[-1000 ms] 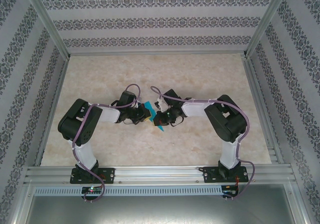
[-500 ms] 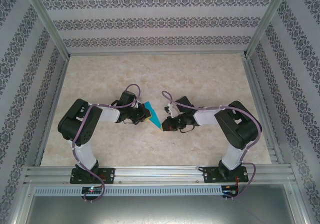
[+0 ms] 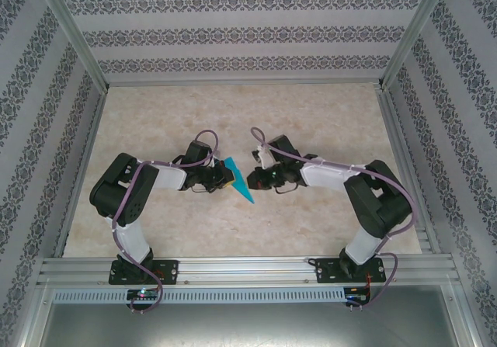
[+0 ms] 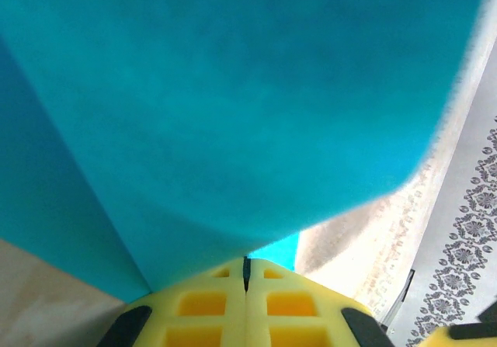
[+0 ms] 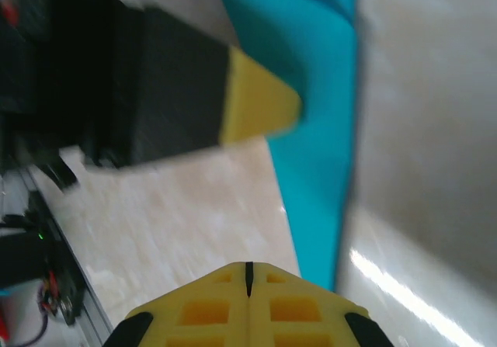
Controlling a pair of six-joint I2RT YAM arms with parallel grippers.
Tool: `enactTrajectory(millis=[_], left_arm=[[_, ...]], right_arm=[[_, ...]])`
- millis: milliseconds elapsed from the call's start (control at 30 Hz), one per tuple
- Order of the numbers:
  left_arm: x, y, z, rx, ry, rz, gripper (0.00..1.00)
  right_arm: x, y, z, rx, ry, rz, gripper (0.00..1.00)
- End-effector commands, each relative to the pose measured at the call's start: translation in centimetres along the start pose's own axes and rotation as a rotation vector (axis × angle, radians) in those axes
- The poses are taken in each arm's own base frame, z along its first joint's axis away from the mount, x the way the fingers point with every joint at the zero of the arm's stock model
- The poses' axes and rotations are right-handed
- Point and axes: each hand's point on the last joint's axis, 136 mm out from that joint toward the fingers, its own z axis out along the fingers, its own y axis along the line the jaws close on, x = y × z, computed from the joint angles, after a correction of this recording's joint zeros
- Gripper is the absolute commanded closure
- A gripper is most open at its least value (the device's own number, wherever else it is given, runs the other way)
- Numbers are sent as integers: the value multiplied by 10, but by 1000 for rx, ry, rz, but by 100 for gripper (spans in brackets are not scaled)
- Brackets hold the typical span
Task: Fold a paper plane with a square sheet of paper (pick it up from the middle)
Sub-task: Fold the wing for the fifth time at the center of the table.
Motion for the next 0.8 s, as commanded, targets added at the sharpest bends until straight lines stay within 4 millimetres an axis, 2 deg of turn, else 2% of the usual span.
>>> enactTrajectory(millis=[0, 133, 300, 433, 567, 667, 767], left_arm=[[11, 53, -3, -183, 15, -67, 100], [6, 39, -5, -149, 12, -28, 100], [-1, 17, -7, -92, 12, 34, 100], [-13, -5, -18, -78, -32, 108, 91], [-26, -17, -36, -108, -106, 195, 75], [-35, -18, -43, -101, -140, 218, 70], [-39, -21, -42, -75, -141, 222, 69]], right_arm=[[-5, -3, 24, 12, 28, 13, 100], [-2, -15, 39, 30, 60, 35, 100], [7, -27, 46, 58, 96, 54, 100], [15, -40, 48, 105, 124, 65, 100], [19, -45, 49, 124, 138, 66, 100], [19, -47, 50, 129, 142, 65, 100], [20, -48, 51, 134, 146, 67, 100]])
